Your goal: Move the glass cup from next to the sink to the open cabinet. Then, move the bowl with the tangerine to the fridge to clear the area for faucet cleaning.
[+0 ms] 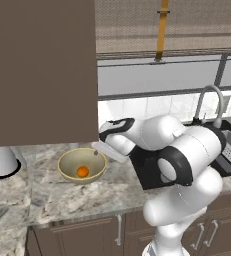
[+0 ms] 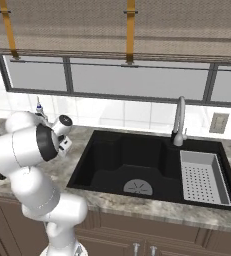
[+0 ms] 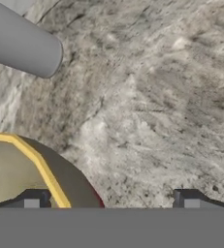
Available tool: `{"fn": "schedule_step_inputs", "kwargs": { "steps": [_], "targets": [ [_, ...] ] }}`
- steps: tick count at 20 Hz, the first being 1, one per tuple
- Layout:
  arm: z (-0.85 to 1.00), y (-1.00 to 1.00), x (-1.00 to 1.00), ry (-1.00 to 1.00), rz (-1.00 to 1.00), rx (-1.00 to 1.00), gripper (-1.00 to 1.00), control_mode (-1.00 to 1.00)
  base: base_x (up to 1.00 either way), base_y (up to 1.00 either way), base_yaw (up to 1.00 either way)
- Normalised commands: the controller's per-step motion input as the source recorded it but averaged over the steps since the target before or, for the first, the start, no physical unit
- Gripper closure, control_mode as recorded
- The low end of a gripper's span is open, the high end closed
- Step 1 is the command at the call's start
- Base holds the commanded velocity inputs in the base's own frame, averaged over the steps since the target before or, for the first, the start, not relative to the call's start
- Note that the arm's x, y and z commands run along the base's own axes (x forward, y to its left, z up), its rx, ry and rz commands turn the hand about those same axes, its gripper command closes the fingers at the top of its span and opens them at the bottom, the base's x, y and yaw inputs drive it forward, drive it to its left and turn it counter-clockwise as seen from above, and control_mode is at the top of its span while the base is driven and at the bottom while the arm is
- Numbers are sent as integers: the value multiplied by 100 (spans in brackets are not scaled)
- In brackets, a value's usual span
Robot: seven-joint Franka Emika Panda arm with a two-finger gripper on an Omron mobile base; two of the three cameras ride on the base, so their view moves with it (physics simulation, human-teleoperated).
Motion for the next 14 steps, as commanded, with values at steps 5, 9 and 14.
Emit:
{"fn": "schedule_step_inputs", "kwargs": {
  "steps": [5,9,14],
  "targets": [
    [-5,16,9,2,0,0,-100,-100,0,0,0],
    [0,11,-26,-2,0,0,-100,-100,0,0,0],
    [0,15,-25,-4,0,0,100,-100,0,0,0]
  ]
}}
